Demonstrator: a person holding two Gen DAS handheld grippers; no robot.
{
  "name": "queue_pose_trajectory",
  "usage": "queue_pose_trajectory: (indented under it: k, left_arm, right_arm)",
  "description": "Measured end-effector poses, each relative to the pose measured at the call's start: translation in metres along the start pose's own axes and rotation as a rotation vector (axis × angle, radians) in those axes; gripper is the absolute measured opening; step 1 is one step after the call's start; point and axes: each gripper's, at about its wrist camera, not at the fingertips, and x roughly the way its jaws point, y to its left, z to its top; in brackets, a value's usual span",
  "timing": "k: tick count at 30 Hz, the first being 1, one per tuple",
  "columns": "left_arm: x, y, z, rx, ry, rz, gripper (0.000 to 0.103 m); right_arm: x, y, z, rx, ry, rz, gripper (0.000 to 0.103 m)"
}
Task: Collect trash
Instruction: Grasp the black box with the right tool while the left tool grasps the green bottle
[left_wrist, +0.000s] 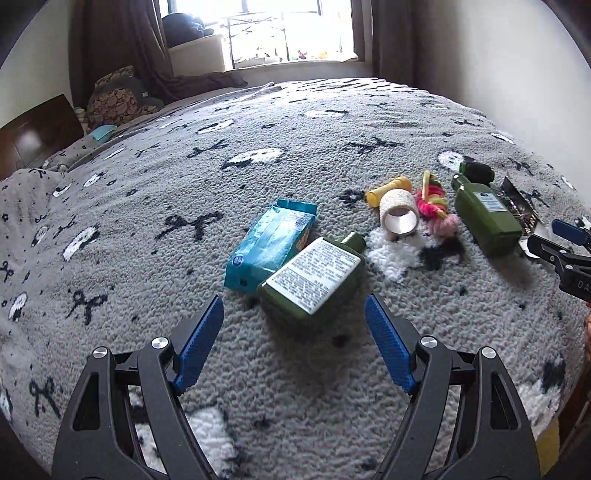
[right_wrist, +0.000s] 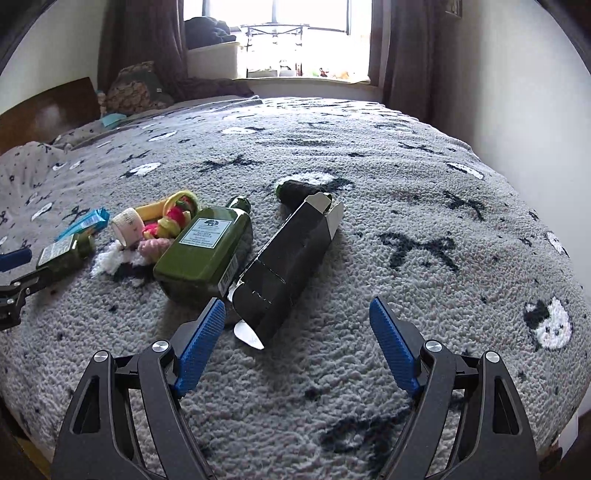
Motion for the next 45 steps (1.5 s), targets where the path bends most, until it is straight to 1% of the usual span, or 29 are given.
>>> queue_pose_trajectory:
  k: [2, 5, 7, 8, 9, 11, 12, 14, 15, 16, 17, 20, 23, 26, 30, 38, 43, 45]
  left_arm:
    - [0.011, -0.001, 0.005, 0.012, 0.006, 0.007, 0.075]
    - [0.024, -0.004, 0.010, 0.021, 0.021, -0.020, 0.074]
    - [0.031, -0.007, 0.013, 0.025, 0.034, -0.040, 0.069]
    - [0.034, -0.008, 0.014, 0.023, 0.040, -0.049, 0.062]
    - [0.037, -0.009, 0.015, 0.019, 0.050, -0.064, 0.060]
    - [0.039, -0.012, 0.017, 0.019, 0.056, -0.062, 0.060]
    - [0.039, -0.013, 0.017, 0.020, 0.059, -0.060, 0.060]
    - [0.038, -0.014, 0.016, 0.011, 0.066, -0.061, 0.060]
    - [0.037, -0.014, 0.015, 0.005, 0.070, -0.062, 0.060]
    - [0.035, -0.014, 0.013, -0.001, 0.073, -0.063, 0.060]
    - [0.033, -0.015, 0.012, -0.005, 0.077, -0.062, 0.060]
    - [0.024, -0.020, 0.006, -0.003, 0.082, -0.061, 0.060]
    - [0.012, -0.028, -0.002, -0.001, 0.079, -0.063, 0.059]
    - [-0.003, -0.039, -0.012, -0.002, 0.078, -0.080, 0.059]
    - [-0.031, -0.055, -0.026, 0.007, 0.058, -0.097, 0.059]
    - [-0.104, -0.080, -0.049, 0.003, -0.034, -0.128, 0.060]
    - [-0.147, -0.089, -0.068, -0.014, -0.085, -0.138, 0.060]
    - [-0.162, -0.093, -0.078, -0.016, -0.098, -0.126, 0.060]
  right_arm:
    - [0.006, -0.001, 0.001, 0.005, 0.006, -0.005, 0.081]
    - [0.014, -0.002, 0.005, 0.017, 0.012, -0.005, 0.080]
    - [0.016, -0.005, 0.009, 0.029, 0.009, -0.006, 0.080]
    - [0.017, -0.006, 0.011, 0.034, 0.008, -0.005, 0.078]
    - [0.018, -0.007, 0.013, 0.039, 0.007, 0.002, 0.075]
    - [0.020, -0.010, 0.017, 0.046, 0.012, 0.023, 0.060]
    - [0.021, -0.011, 0.018, 0.044, 0.018, 0.032, 0.056]
    - [0.024, -0.011, 0.018, 0.039, 0.034, 0.055, 0.036]
    - [0.025, -0.011, 0.017, 0.034, 0.040, 0.062, 0.031]
    - [0.024, -0.011, 0.016, 0.026, 0.040, 0.059, 0.023]
    - [0.023, -0.011, 0.015, 0.020, 0.036, 0.049, 0.019]
    - [0.015, -0.017, 0.011, 0.020, 0.030, 0.056, 0.012]
    - [0.004, -0.024, 0.006, 0.011, 0.019, 0.057, 0.007]
    - [-0.010, -0.029, -0.002, -0.002, 0.008, 0.063, 0.006]
    - [-0.036, -0.037, -0.015, -0.015, -0.019, 0.070, 0.006]
    - [-0.104, -0.049, -0.041, -0.040, -0.088, 0.080, 0.006]
    - [-0.146, -0.048, -0.060, -0.055, -0.112, 0.125, 0.006]
    - [-0.161, -0.044, -0.070, -0.074, -0.112, 0.150, 0.006]
